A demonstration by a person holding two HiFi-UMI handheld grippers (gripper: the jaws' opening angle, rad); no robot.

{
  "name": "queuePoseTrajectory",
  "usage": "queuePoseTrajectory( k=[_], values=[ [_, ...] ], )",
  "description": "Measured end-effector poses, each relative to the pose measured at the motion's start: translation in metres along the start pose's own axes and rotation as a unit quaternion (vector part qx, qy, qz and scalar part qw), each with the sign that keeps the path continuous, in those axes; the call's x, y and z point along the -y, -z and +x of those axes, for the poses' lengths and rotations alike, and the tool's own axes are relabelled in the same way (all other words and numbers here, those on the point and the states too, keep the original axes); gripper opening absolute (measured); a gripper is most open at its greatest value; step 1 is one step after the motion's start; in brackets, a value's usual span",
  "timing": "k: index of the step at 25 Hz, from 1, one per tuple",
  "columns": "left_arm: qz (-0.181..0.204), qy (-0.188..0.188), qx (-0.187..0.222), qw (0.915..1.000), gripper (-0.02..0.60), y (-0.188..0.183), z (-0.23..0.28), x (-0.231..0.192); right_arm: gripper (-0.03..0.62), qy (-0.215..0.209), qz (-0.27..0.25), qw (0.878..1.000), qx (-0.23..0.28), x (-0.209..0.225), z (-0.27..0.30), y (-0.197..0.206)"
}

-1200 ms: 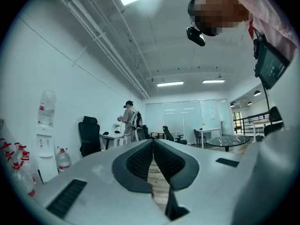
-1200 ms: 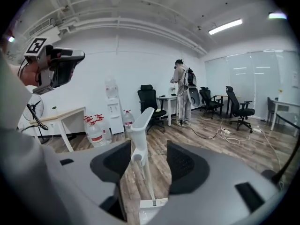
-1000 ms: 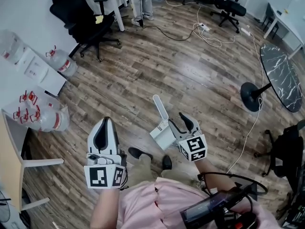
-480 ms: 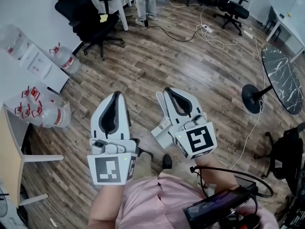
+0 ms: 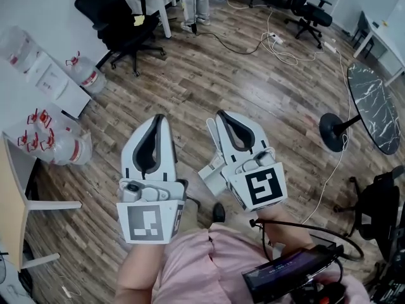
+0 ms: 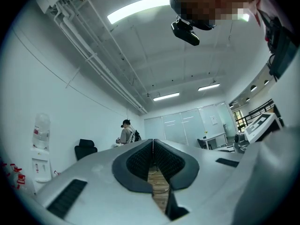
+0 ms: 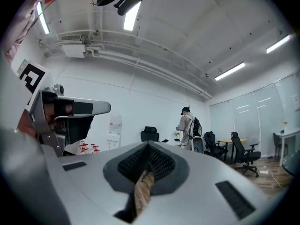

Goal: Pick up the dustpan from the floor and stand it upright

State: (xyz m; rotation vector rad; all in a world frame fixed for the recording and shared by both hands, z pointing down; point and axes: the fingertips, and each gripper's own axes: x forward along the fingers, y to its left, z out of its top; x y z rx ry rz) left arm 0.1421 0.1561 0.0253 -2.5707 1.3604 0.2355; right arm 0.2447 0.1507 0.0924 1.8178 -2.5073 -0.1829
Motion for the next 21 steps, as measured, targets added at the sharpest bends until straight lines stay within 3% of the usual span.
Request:
queuePoseTrajectory(
  k=[15,21],
  values=[
    [0.004,0.000,0.001,1.0000,0.014,0.000,0.006,0.003,0.000,-0.011,0.004,1.000,0.011,-0.001,0.004,-0.008],
    [-0.020,-0.008,-0.009,0.9997,0.014,0.002,0.014,0.000,0.000,-0.016,0.006,1.000,0.013,0.001,0.010,-0.010]
  ],
)
